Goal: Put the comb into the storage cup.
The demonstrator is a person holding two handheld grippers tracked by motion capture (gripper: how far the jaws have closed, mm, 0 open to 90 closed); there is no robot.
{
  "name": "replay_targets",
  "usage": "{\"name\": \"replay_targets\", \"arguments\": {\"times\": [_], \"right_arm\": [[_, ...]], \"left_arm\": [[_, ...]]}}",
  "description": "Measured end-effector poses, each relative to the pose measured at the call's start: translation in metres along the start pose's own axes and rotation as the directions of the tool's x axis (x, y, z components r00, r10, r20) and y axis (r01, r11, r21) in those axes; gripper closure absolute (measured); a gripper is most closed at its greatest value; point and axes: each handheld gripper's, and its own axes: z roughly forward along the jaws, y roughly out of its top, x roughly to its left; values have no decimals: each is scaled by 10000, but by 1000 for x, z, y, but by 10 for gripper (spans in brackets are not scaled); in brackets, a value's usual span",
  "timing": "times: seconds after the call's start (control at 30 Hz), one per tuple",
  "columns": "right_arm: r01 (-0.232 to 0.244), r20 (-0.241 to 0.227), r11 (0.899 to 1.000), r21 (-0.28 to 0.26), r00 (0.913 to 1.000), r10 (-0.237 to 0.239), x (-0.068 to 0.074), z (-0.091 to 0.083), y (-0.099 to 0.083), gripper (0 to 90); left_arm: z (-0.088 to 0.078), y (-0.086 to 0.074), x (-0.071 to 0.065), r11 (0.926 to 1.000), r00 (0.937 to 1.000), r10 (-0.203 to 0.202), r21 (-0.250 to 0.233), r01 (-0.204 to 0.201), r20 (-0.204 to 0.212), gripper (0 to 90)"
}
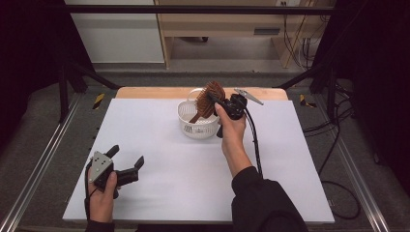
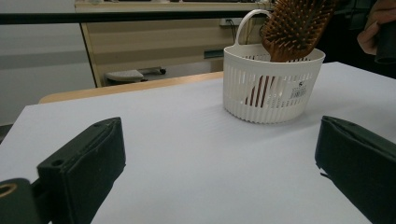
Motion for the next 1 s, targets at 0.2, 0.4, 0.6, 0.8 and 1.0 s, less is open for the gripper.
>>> {"name": "replay_targets", "arguments": {"times": [0.2, 0.4, 0.6, 0.8, 1.0], "right_arm": [[-64, 4, 10000, 4, 10000, 64, -1, 0, 0, 508], [-202, 6, 9998, -17, 9998, 202, -6, -1, 0, 504], [-400, 30, 9992, 28, 9992, 400, -12, -3, -1, 497], [-467, 118, 9988, 149, 9988, 466, -19, -5, 0, 484], [-636, 212, 9978, 188, 9978, 632, -27, -6, -2, 475]], "left_arm": [[0, 0, 0, 10000, 10000, 8, 9, -8, 2, 16], [0, 0, 0, 10000, 10000, 4, 6, -4, 6, 16], [0, 0, 0, 10000, 10000, 40, 22, -40, 13, 16], [0, 0, 0, 10000, 10000, 43, 27, -43, 17, 16], [0, 0, 0, 10000, 10000, 30, 30, -31, 30, 16]]}}
